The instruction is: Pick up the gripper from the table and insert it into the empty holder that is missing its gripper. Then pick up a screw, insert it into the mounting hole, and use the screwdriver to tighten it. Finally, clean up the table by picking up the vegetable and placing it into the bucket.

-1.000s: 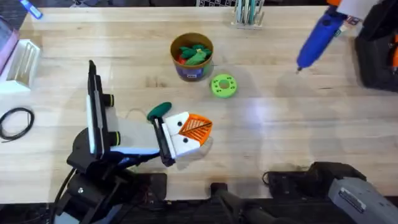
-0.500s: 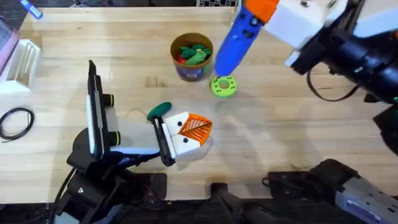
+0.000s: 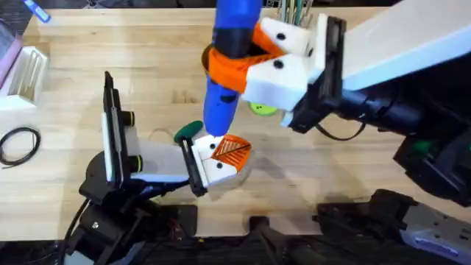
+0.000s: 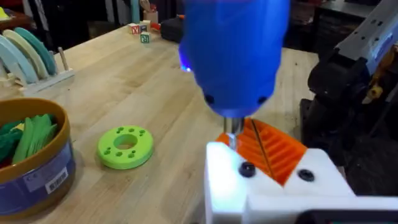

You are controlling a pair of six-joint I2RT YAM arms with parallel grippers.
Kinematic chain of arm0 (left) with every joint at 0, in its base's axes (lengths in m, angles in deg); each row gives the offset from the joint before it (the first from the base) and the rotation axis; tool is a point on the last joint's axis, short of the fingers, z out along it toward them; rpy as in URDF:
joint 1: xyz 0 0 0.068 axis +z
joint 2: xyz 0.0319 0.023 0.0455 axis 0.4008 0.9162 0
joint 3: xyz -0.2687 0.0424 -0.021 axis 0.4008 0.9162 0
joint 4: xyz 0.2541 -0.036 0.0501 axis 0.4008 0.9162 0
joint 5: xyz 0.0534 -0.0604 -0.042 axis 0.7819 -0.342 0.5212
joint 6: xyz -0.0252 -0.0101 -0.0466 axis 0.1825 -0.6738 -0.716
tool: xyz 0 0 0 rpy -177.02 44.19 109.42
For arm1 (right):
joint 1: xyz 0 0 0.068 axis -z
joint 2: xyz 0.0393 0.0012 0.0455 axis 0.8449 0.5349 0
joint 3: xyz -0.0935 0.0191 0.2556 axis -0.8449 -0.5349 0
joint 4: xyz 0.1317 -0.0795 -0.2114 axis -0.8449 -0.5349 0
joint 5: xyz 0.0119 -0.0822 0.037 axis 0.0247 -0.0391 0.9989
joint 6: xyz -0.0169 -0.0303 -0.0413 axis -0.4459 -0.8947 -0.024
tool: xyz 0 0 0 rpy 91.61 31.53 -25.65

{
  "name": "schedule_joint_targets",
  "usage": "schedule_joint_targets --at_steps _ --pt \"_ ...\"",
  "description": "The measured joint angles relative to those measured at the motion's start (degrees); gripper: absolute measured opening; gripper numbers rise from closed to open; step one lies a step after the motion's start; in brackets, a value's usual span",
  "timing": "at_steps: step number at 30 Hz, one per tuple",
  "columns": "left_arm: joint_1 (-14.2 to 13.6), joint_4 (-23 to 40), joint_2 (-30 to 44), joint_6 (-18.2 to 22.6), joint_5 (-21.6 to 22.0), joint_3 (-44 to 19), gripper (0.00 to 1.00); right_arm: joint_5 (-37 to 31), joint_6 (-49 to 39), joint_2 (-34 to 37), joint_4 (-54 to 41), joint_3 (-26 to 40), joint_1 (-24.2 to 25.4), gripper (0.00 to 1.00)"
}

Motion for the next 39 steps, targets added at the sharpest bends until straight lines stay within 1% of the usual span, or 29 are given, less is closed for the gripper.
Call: schedule_joint_targets --at_steps 3,12,31,39 --pt "0.02 -0.02 0.00 0.00 0.00 0.00 0.004 0.06 -2.20 0.12 0.23 0.00 -1.24 0.022" --pt "0.02 -0.02 0.00 0.00 0.00 0.00 0.004 0.48 -4.32 0.12 0.24 0.00 -1.34 0.022" --pt "0.02 -0.02 0.00 0.00 0.00 -0.02 0.004 1.27 -0.33 0.23 0.26 0.00 -1.34 0.022" --pt "0.01 -0.01 -0.02 0.00 0.00 0.00 0.004 1.26 0.91 1.83 0.33 0.00 -1.34 0.022"
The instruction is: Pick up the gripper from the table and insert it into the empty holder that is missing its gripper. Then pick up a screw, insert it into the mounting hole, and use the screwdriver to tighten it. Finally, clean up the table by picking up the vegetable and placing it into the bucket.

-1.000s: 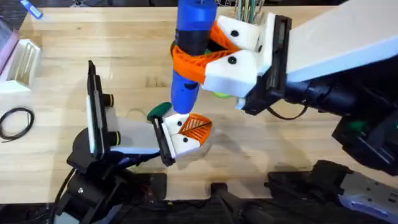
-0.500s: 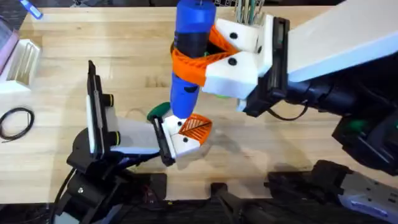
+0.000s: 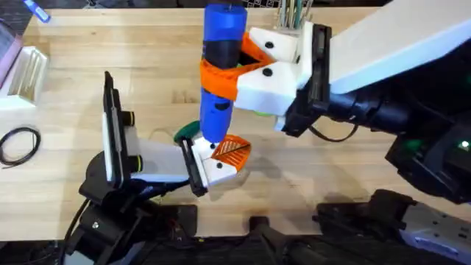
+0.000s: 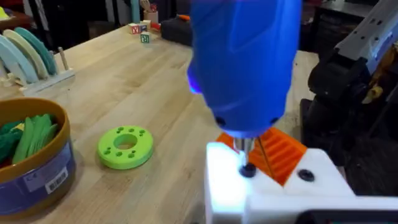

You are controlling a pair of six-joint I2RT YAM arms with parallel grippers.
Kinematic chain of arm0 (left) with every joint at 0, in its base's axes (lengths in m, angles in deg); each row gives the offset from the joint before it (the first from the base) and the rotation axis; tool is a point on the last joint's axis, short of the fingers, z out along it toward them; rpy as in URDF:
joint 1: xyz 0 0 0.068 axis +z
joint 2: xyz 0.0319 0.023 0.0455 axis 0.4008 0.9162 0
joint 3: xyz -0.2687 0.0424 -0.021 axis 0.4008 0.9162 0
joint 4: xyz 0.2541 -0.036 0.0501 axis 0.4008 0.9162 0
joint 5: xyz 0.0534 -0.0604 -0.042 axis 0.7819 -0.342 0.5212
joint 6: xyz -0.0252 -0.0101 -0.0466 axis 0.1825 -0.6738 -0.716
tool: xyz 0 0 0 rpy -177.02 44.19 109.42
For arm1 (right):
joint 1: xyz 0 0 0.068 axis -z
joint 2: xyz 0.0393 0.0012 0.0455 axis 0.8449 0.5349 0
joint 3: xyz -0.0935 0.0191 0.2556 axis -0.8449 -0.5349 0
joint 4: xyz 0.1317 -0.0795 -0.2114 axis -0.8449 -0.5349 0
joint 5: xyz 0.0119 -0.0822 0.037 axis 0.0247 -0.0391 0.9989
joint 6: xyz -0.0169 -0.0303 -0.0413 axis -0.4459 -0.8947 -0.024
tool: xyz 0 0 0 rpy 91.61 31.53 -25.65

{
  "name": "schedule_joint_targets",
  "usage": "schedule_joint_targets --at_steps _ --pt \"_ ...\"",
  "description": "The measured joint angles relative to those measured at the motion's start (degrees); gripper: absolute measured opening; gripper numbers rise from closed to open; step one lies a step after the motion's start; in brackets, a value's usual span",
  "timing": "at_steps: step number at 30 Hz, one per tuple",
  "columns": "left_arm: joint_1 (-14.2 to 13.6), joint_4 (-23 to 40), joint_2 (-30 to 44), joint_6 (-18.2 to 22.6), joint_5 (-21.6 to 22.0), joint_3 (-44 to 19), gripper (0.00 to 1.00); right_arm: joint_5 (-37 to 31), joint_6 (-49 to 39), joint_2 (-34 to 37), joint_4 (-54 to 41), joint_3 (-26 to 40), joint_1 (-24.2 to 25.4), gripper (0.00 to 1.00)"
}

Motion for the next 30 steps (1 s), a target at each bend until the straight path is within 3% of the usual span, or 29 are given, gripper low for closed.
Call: schedule_joint_targets --at_steps 30 --pt "0.00 0.04 0.02 -0.25 0.35 0.00 0.004 -0.04 1.13 2.04 1.11 0.02 0.00 0.022"
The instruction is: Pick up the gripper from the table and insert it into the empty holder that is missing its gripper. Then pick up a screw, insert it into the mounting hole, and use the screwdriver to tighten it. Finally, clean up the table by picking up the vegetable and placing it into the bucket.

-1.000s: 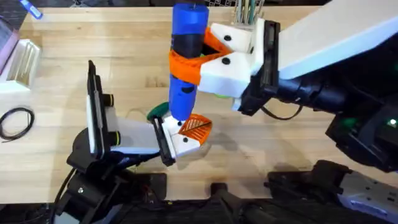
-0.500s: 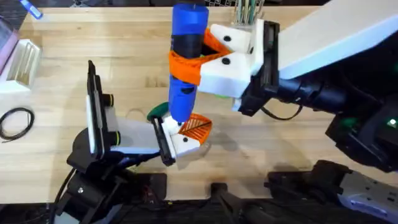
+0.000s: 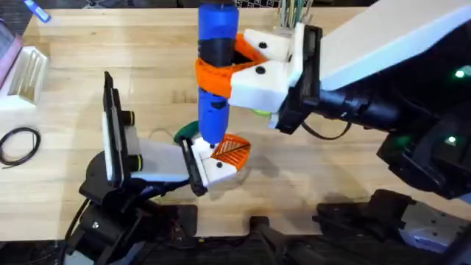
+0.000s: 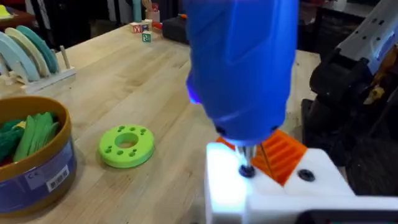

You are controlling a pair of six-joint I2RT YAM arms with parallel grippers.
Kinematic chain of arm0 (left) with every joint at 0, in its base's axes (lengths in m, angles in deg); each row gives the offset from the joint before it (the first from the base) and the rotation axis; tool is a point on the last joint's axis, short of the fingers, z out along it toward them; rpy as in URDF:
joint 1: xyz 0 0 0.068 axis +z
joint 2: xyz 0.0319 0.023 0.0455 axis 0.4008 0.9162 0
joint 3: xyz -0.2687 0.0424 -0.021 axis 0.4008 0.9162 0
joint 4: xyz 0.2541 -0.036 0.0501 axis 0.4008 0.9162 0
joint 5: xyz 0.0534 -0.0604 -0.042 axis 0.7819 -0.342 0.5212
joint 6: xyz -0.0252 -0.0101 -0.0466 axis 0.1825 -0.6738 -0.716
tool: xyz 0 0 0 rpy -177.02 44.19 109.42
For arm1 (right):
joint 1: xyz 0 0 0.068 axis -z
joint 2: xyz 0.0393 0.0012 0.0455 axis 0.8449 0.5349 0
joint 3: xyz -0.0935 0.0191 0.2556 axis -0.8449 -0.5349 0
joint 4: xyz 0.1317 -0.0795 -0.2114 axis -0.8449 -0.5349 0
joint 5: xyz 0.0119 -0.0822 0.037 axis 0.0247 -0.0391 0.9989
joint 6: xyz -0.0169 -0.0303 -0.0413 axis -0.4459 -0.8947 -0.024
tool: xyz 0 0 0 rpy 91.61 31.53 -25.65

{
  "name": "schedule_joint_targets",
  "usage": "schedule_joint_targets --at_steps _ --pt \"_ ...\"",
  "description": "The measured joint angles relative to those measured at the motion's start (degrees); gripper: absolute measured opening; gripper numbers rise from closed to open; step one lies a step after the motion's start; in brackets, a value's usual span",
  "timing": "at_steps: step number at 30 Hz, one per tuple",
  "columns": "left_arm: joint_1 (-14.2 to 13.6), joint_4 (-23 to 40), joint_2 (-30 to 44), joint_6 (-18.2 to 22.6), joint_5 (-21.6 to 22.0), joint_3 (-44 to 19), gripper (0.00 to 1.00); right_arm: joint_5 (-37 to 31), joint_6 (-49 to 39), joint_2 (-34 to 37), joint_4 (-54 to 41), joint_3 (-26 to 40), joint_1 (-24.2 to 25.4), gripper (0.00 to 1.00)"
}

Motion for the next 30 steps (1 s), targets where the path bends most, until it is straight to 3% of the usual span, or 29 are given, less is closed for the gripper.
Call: schedule_joint_targets --at_steps 22,30 --pt "0.00 -0.02 0.00 -0.13 0.07 -0.01 0.004 0.03 0.13 0.04 0.17 0.00 0.02 0.022" --pt "0.00 -0.11 -0.01 0.01 0.18 -0.01 0.004 0.45 0.11 -4.25 6.88 -0.44 3.00 0.022"
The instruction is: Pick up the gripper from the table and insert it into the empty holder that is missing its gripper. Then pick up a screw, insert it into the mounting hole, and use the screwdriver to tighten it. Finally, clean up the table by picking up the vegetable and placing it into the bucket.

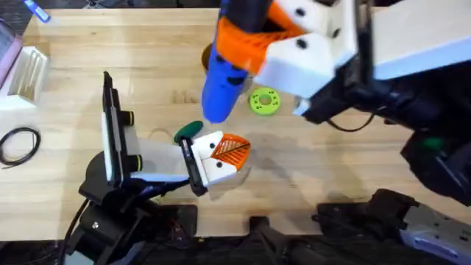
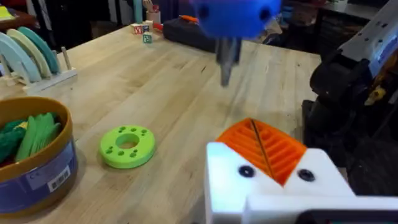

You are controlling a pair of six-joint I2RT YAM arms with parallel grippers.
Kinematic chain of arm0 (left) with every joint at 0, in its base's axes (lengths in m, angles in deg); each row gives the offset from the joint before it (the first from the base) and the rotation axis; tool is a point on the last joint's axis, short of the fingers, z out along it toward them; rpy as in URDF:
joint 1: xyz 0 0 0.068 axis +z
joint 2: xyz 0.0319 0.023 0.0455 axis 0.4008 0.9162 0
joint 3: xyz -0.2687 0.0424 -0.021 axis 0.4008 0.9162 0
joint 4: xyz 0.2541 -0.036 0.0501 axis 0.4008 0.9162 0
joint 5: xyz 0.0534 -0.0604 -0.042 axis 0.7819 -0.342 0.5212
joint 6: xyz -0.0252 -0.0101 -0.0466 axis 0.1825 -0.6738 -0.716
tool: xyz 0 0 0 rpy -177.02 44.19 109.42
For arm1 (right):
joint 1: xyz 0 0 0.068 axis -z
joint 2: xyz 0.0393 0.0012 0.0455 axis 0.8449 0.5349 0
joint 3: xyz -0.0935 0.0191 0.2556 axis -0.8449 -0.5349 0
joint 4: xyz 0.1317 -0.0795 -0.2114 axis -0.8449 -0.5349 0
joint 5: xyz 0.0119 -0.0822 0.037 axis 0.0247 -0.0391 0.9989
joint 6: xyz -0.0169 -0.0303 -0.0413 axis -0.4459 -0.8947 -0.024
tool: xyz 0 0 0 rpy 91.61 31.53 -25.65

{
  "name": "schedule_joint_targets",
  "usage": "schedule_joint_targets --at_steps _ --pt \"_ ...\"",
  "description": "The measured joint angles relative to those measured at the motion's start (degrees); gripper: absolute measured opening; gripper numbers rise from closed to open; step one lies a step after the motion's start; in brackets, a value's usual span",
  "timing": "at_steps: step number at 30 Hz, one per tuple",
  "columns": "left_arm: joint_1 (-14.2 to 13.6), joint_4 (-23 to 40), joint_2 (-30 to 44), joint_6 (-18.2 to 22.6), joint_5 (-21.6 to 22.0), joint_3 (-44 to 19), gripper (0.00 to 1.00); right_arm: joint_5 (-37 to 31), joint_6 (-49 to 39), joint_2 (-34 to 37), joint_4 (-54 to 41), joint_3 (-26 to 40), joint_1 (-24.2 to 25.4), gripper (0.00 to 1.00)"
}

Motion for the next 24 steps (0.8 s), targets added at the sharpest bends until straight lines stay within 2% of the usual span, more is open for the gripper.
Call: schedule_joint_targets --at_steps 5,9,12,15,19,24 --pt "-0.02 0.00 -0.01 0.01 0.00 0.01 0.004 0.04 -0.82 -0.66 -0.62 0.00 1.44 0.022" --pt "0.00 0.00 -0.01 0.01 0.00 0.01 0.004 -2.46 -9.17 -0.45 -8.28 0.00 4.63 0.022" --pt "-0.01 0.00 -0.01 0.01 0.04 0.01 0.004 -10.06 -20.48 0.18 -17.92 0.00 8.78 0.022" --pt "0.00 0.00 -0.01 0.01 0.12 0.01 0.004 -19.76 -34.77 3.28 -23.68 0.00 13.35 0.022" --pt "-0.01 0.00 -0.01 0.01 0.15 0.01 0.004 -29.06 -53.84 10.47 -24.78 0.00 18.41 0.022" --pt "0.00 0.00 -0.01 0.01 0.33 0.01 0.004 -33.33 -74.38 22.24 -23.23 0.00 21.54 0.022"
